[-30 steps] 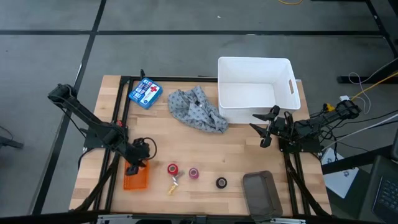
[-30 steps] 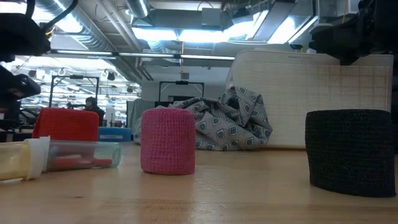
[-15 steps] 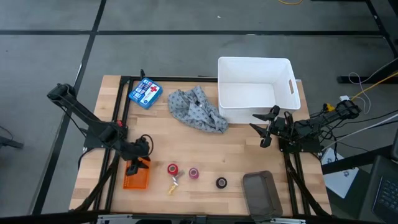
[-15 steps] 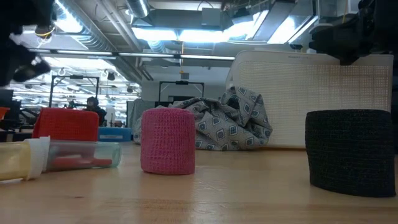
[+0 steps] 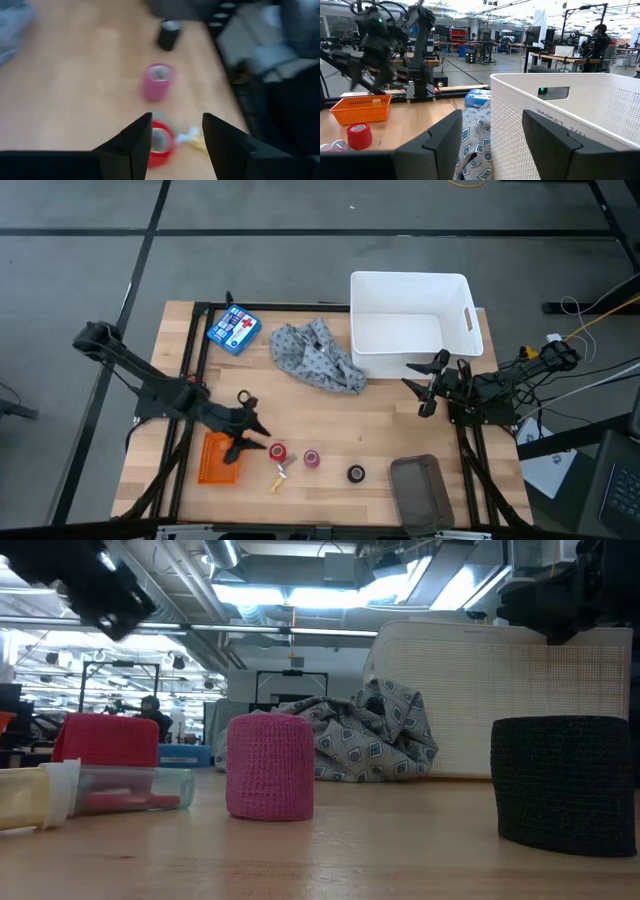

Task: Pick & place medical supplies in basket/bin
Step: Adjust the red bandage

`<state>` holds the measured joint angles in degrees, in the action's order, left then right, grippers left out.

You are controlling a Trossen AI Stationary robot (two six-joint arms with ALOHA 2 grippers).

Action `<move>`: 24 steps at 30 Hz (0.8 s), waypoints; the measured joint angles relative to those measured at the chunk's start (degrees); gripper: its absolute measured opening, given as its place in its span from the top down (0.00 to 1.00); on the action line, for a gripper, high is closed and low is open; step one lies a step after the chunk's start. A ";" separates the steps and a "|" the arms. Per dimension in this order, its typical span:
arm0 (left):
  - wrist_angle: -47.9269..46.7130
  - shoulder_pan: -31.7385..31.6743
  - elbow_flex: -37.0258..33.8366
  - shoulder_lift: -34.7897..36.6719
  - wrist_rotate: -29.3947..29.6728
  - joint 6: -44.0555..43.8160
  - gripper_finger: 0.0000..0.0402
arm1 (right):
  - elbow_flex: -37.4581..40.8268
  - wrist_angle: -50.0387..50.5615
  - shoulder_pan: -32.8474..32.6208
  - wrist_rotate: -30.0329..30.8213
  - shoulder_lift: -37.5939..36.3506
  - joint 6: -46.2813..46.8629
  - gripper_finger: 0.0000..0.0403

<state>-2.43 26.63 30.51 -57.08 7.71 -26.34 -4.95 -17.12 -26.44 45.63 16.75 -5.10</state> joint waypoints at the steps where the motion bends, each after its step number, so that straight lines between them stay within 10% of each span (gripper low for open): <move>1: -0.56 -1.57 0.66 -1.49 0.04 -0.46 0.57 | 0.00 0.02 0.00 0.00 0.00 0.00 0.48; 24: -11.76 -15.15 19.05 -34.14 -19.46 3.42 0.49 | 0.00 0.62 -0.02 -0.20 0.17 3.33 0.48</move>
<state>-14.19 11.47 49.56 -91.21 -11.74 -22.92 -4.95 -16.51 -26.46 45.43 16.93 -1.77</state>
